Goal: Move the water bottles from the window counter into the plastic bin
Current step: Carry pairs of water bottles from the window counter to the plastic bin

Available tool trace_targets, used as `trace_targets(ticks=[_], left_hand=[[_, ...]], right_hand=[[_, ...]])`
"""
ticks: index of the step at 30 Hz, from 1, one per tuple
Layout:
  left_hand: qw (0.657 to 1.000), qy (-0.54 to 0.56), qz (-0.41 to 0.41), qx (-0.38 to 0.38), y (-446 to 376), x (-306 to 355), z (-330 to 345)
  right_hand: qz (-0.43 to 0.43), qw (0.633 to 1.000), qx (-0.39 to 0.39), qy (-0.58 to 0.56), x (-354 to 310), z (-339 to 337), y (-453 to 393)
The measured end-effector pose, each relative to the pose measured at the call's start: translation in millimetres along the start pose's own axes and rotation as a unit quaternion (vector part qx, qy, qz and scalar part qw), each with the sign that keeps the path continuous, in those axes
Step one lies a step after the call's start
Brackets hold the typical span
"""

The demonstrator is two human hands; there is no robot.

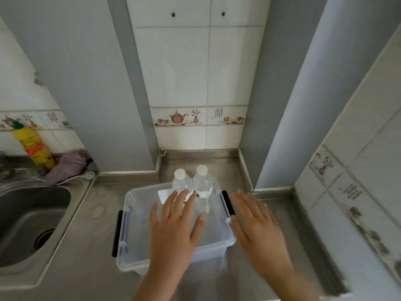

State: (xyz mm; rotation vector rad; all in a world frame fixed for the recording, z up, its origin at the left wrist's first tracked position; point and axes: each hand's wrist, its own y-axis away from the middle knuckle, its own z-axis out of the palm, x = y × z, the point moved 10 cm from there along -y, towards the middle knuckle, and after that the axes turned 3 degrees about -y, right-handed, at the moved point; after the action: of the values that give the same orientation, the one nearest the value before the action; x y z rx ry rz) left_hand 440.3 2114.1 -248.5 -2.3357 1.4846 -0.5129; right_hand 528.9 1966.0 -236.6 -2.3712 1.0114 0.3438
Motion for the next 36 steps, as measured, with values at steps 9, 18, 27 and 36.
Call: trace_targets(ticks=[9,18,27,36], left_hand=[[0.98,0.087,0.179,-0.003,33,42,-41],[0.924,0.182,0.323,-0.096,103,126,-51],[0.84,0.225,0.474,-0.138,194,272,-72],[0.747,0.299,0.575,-0.148,349,443,-117]], right_hand=[[0.184,0.98,0.04,0.07,-6,-35,107],[0.351,0.925,0.091,0.112,-12,-94,244],[0.499,0.838,0.157,0.156,19,-169,389],[0.586,0.755,0.213,0.206,49,-272,577]])
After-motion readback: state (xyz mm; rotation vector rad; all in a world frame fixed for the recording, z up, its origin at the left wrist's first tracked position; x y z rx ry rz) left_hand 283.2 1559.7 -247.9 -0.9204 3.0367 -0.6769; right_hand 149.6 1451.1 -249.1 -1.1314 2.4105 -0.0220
